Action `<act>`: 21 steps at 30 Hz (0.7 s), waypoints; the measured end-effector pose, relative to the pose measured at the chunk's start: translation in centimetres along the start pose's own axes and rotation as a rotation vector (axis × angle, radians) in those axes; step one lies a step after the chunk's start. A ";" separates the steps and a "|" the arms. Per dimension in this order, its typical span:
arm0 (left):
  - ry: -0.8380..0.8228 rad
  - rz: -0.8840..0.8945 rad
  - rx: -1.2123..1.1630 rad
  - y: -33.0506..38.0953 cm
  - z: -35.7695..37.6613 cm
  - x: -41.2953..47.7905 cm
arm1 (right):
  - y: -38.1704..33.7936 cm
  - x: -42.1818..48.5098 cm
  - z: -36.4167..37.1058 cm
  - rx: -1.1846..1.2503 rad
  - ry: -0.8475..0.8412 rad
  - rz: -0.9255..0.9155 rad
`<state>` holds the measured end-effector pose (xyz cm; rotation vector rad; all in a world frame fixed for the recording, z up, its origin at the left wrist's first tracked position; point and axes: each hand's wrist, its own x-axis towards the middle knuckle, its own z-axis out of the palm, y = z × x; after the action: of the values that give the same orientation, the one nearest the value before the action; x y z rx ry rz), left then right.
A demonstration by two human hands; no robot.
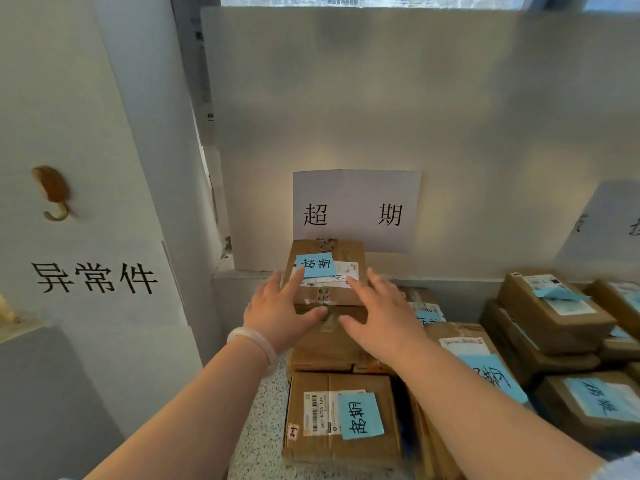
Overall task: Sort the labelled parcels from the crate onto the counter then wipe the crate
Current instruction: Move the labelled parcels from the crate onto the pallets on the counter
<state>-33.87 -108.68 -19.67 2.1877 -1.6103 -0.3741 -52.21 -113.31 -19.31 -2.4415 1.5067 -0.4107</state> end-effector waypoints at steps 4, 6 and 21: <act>0.074 0.105 0.121 2.9 1.1 -2.9 | 1.9 -4.5 -1.2 -0.040 0.023 -0.007; 0.079 0.167 0.152 5.1 1.8 -4.2 | 3.2 -6.5 -2.1 -0.068 0.042 0.008; -0.073 0.672 0.187 29.2 14.5 -19.5 | 22.2 -30.6 -11.0 -0.147 0.108 0.335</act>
<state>-70.90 -99.89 -19.33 1.6151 -2.3628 -0.1026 -87.69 -96.22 -20.16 -2.2381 2.0132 -0.3796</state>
